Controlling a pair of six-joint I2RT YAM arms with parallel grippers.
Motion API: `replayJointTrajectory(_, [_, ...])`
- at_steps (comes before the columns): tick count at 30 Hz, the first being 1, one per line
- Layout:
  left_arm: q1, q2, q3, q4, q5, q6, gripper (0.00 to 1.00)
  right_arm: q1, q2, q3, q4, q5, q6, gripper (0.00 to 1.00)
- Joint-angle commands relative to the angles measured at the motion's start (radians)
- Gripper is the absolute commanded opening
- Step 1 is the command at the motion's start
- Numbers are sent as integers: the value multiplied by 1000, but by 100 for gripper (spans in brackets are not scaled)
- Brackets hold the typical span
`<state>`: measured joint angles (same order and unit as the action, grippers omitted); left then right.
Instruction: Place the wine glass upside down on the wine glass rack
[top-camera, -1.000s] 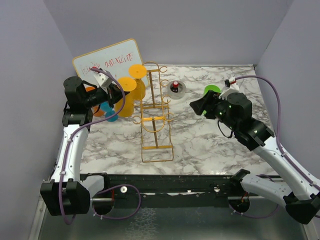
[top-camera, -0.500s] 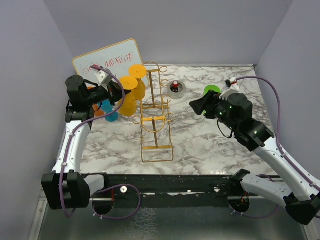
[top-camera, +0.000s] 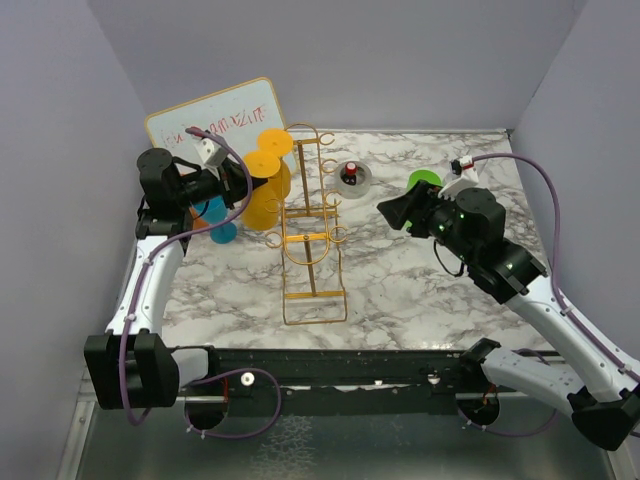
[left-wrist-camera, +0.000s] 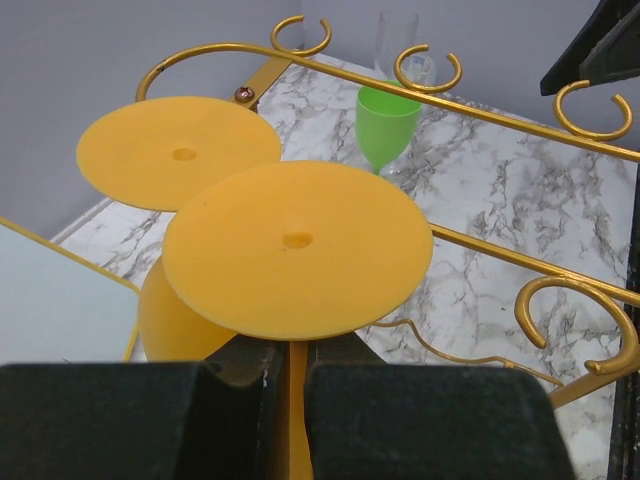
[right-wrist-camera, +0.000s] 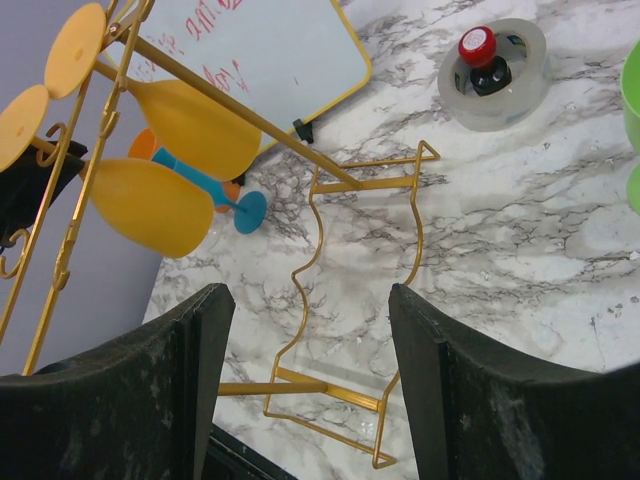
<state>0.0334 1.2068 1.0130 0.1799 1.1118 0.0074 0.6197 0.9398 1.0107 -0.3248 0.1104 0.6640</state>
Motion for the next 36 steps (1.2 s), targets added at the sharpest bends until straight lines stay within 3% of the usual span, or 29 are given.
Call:
replayJointTrajectory(1, [-20, 1, -7, 41, 17, -4, 0, -1, -17, -27, 40, -22, 8, 69])
replayJointTrajectory(32, [-66, 20, -31, 40, 51, 1, 0, -1, -23, -38, 59, -22, 11, 69])
replayJointTrajectory(36, [-66, 14, -44, 36, 33, -4, 10, -1, -25, -40, 59, -23, 13, 69])
